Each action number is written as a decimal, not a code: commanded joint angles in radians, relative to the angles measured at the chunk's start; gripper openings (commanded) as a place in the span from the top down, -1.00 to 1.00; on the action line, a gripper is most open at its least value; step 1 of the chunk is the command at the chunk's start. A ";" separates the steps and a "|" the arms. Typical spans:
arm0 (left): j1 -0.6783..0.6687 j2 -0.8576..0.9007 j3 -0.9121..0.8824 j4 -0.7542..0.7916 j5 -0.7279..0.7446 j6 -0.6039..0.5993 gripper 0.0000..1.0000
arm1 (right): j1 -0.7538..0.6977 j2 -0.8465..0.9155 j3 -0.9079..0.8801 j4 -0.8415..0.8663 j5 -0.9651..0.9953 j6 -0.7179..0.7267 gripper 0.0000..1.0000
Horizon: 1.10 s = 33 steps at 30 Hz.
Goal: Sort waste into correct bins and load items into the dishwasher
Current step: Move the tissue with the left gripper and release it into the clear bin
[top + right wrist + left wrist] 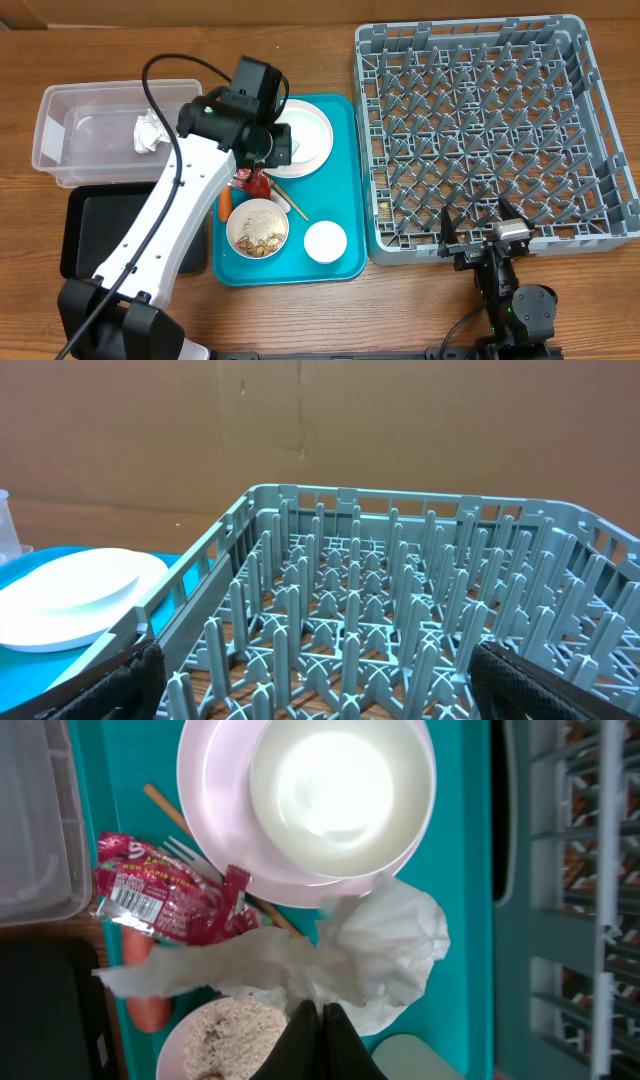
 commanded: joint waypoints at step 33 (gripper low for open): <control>0.786 0.122 0.133 0.103 -0.072 -0.016 0.92 | -0.003 -0.010 -0.011 0.006 0.003 -0.004 -1.00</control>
